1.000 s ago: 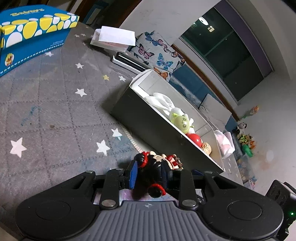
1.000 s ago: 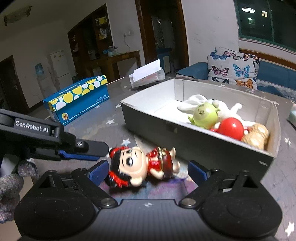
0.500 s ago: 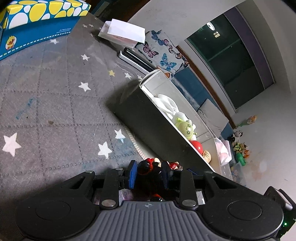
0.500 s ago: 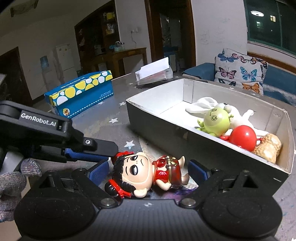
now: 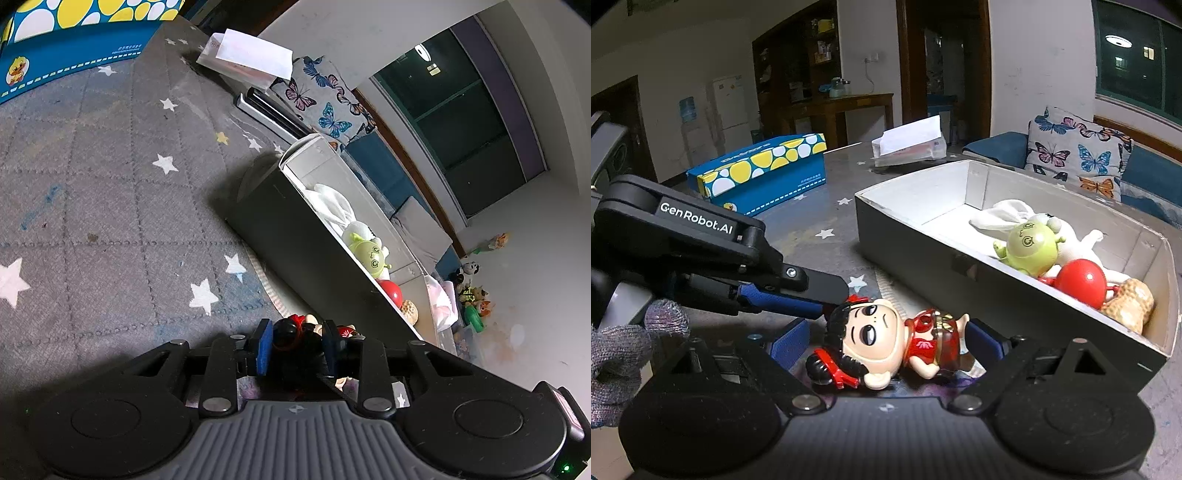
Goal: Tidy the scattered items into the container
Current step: 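Lift the doll figure with the left tool toward the white box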
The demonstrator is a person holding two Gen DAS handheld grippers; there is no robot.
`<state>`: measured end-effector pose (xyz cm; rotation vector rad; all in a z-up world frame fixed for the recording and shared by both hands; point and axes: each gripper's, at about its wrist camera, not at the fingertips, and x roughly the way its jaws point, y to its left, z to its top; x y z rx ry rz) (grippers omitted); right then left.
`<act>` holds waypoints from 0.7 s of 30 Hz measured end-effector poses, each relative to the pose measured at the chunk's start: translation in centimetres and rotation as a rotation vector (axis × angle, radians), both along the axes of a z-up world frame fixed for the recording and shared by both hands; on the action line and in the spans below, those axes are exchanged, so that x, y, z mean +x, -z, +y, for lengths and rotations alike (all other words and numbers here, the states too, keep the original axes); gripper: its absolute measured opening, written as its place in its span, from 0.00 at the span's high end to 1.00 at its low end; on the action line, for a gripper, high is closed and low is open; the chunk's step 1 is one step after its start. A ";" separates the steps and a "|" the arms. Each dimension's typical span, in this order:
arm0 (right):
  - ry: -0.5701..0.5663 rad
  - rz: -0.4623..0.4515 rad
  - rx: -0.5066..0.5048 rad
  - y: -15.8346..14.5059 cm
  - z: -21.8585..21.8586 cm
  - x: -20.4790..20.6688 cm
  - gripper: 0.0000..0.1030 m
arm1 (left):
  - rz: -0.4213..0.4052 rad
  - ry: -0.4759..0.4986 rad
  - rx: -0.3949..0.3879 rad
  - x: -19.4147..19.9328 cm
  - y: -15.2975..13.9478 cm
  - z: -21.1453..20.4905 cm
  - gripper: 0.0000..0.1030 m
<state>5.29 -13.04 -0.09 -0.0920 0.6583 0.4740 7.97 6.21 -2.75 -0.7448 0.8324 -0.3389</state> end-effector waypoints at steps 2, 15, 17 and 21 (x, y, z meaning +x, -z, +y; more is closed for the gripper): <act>-0.005 0.002 -0.002 0.1 0.1 -0.1 0.10 | 0.000 0.002 0.002 0.0 0.0 0.0 0.69; 0.002 0.015 0.011 0.4 -0.8 -1.9 0.09 | -0.018 0.069 -0.037 -1.1 0.2 -0.8 0.69; 0.004 0.021 0.020 0.4 -1.1 -2.3 0.09 | -0.026 0.082 -0.036 -1.4 0.2 -1.1 0.69; 0.013 0.027 0.036 0.4 -1.5 -3.0 0.10 | -0.043 0.098 -0.022 -1.9 0.2 -1.4 0.68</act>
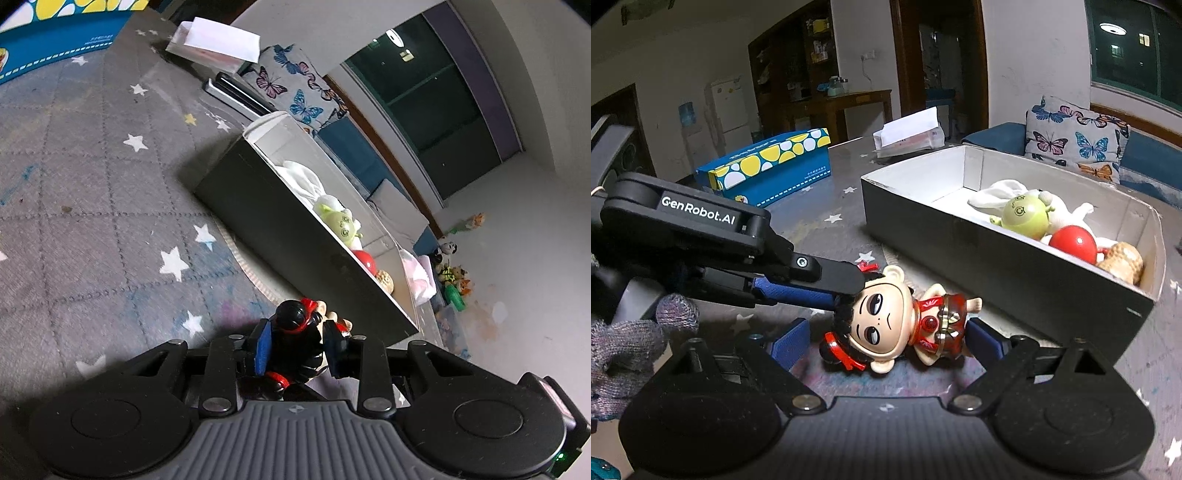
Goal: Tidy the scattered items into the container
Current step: 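Lift the doll figure with the left tool toward the white box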
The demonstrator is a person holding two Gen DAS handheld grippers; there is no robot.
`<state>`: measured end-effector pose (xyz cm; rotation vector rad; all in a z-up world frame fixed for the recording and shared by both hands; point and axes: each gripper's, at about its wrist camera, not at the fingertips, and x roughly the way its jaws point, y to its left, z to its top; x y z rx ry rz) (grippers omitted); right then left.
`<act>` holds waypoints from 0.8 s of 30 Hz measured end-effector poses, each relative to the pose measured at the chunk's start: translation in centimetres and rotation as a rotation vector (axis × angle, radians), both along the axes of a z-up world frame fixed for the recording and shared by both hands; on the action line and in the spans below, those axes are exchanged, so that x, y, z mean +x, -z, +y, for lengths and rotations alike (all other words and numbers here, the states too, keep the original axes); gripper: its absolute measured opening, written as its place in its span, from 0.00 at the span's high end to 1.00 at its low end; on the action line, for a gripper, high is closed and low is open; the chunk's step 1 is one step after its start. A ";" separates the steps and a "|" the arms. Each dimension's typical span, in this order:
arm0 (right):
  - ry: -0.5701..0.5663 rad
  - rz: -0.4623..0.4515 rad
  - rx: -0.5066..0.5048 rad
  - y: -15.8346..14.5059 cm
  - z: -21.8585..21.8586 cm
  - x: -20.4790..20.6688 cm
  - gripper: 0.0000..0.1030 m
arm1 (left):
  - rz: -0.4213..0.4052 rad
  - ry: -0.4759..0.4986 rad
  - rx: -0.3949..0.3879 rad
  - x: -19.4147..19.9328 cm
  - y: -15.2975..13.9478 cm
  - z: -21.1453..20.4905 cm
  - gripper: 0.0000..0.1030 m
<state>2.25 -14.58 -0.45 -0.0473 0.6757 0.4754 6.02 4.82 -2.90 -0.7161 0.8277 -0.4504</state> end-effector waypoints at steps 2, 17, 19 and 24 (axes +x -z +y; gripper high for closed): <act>0.005 -0.002 0.000 0.0 0.0 -0.2 0.11 | 0.000 0.006 -0.004 -0.2 0.1 0.0 0.67; 0.069 0.001 -0.010 0.7 0.4 0.3 0.15 | -0.015 0.022 -0.008 -0.3 0.0 0.1 0.67; 0.068 0.003 -0.010 0.7 0.3 0.3 0.16 | -0.027 0.005 0.001 -0.3 -0.1 0.1 0.66; 0.067 -0.001 -0.009 0.8 0.3 0.2 0.15 | -0.035 -0.008 0.003 -0.1 0.1 0.1 0.65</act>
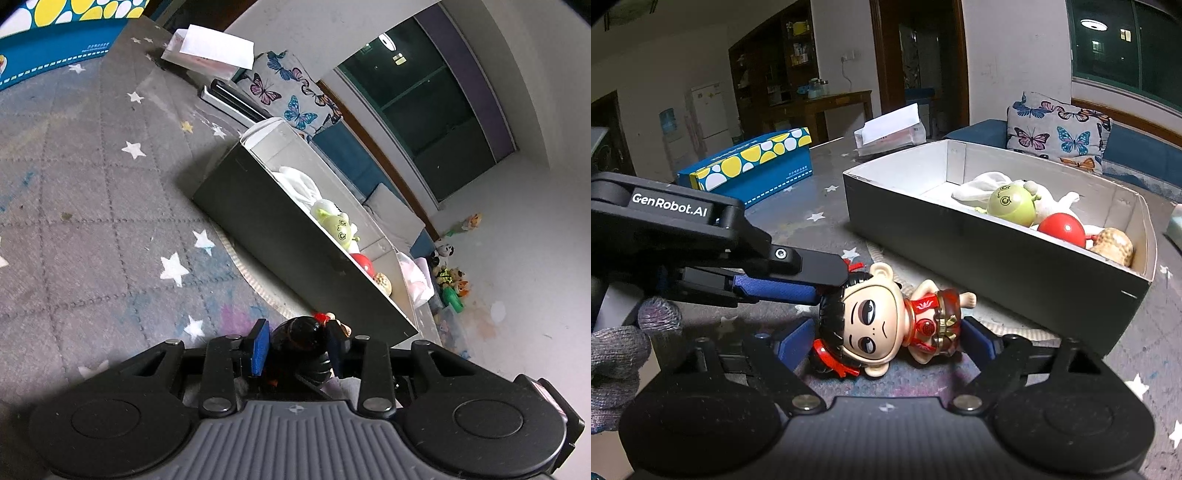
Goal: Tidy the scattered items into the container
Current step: 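Lift the doll figure with the left tool toward the white box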
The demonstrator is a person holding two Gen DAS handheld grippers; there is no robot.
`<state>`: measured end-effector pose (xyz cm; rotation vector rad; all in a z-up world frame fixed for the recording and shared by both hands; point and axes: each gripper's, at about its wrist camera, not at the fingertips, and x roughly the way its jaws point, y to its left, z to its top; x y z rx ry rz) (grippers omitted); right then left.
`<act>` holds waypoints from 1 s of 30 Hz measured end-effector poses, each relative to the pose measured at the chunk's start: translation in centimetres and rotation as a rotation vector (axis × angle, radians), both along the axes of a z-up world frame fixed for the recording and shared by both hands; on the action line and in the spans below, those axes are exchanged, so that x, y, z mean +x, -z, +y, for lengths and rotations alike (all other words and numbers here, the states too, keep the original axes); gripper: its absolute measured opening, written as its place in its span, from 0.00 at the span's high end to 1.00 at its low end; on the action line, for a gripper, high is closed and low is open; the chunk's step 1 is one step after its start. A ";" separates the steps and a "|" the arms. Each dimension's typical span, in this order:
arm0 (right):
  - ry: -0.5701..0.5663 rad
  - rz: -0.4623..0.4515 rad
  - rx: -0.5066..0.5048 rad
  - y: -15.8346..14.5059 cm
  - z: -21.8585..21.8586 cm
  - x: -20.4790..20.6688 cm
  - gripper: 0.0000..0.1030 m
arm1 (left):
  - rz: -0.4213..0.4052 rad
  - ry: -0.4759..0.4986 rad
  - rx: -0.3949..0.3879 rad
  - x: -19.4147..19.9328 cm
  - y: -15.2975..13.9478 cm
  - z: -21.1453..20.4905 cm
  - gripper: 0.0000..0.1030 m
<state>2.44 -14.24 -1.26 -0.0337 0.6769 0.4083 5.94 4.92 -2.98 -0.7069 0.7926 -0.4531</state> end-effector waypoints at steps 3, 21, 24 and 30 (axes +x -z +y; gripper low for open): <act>-0.001 -0.002 0.001 0.0 0.0 0.0 0.15 | -0.021 0.005 0.025 0.1 -0.2 -0.4 0.65; -0.012 -0.039 -0.023 -1.2 0.1 -0.7 0.19 | -0.118 0.034 0.080 -0.9 -1.7 -1.1 0.74; -0.014 -0.052 -0.024 -1.6 0.1 -0.9 0.19 | -0.125 0.033 0.073 -1.0 -2.1 -1.1 0.74; -0.027 -0.129 -0.047 -4.2 0.0 -0.8 0.19 | -0.181 0.028 0.044 -0.6 -4.6 -1.0 0.74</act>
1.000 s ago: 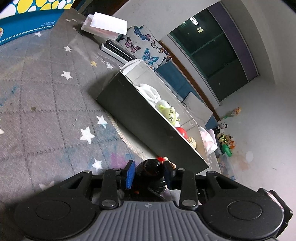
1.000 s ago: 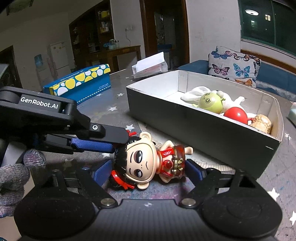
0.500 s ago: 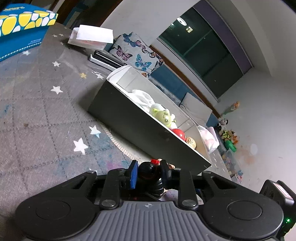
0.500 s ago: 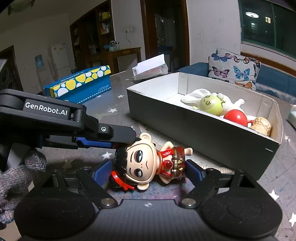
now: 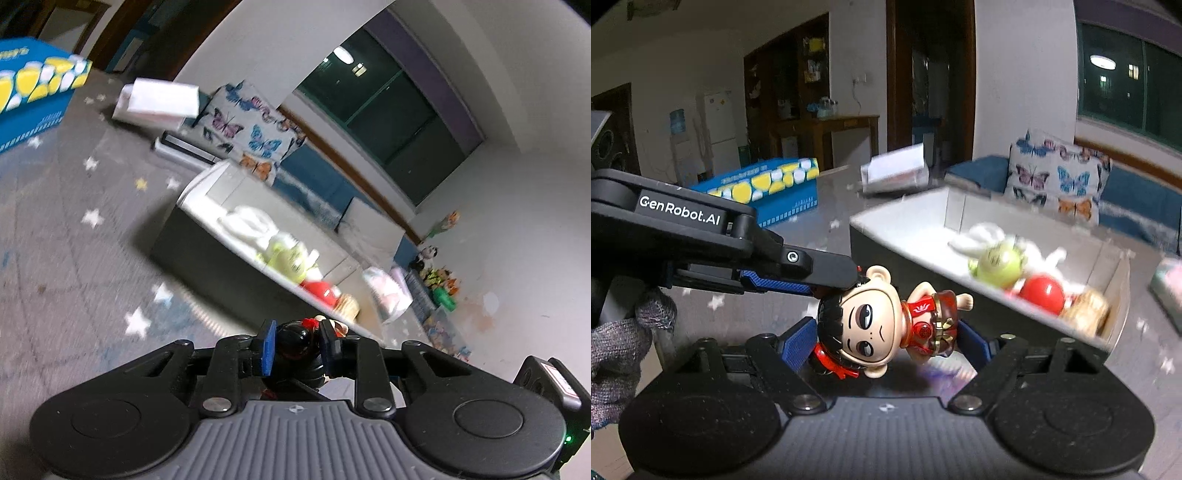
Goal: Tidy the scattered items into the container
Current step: 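Lift the doll figure with the left tool toward the white box, then lower the doll figure into the box beside the green alien toy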
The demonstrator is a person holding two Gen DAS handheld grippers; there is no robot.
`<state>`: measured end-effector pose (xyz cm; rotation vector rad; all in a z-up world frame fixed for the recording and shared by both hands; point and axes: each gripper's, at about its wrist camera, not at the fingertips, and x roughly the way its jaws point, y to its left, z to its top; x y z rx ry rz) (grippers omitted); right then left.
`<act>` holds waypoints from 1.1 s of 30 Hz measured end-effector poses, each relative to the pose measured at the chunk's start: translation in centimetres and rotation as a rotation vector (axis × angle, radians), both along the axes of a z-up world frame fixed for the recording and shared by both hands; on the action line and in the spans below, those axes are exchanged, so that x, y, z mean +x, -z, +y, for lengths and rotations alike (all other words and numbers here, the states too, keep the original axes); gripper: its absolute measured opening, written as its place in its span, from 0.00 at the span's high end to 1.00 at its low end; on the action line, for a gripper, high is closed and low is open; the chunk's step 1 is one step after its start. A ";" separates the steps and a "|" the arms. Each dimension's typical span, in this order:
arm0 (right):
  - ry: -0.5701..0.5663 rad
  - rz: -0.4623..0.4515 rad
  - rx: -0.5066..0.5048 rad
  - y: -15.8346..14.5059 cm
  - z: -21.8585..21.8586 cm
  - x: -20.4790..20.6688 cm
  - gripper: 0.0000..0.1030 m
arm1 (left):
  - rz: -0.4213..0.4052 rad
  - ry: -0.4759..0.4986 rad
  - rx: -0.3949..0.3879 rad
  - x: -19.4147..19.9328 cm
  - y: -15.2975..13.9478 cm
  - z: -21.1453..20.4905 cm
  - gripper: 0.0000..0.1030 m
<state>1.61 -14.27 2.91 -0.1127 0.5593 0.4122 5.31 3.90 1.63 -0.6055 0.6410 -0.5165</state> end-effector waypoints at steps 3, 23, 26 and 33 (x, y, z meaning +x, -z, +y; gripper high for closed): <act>-0.006 -0.044 -0.016 -1.5 -0.1 0.9 0.19 | -0.029 -0.004 -0.015 1.1 -1.4 -0.1 0.74; -0.085 0.046 -0.035 -3.2 -2.5 15.5 0.19 | 0.012 -0.054 0.031 13.2 -2.6 -2.4 0.74; -0.098 0.077 -0.048 -2.3 -2.4 16.8 0.19 | 0.041 -0.058 0.034 14.3 -1.8 -2.3 0.74; -0.136 0.135 -0.064 -1.0 -2.0 18.7 0.19 | 0.083 -0.078 0.045 15.6 -0.5 -1.9 0.74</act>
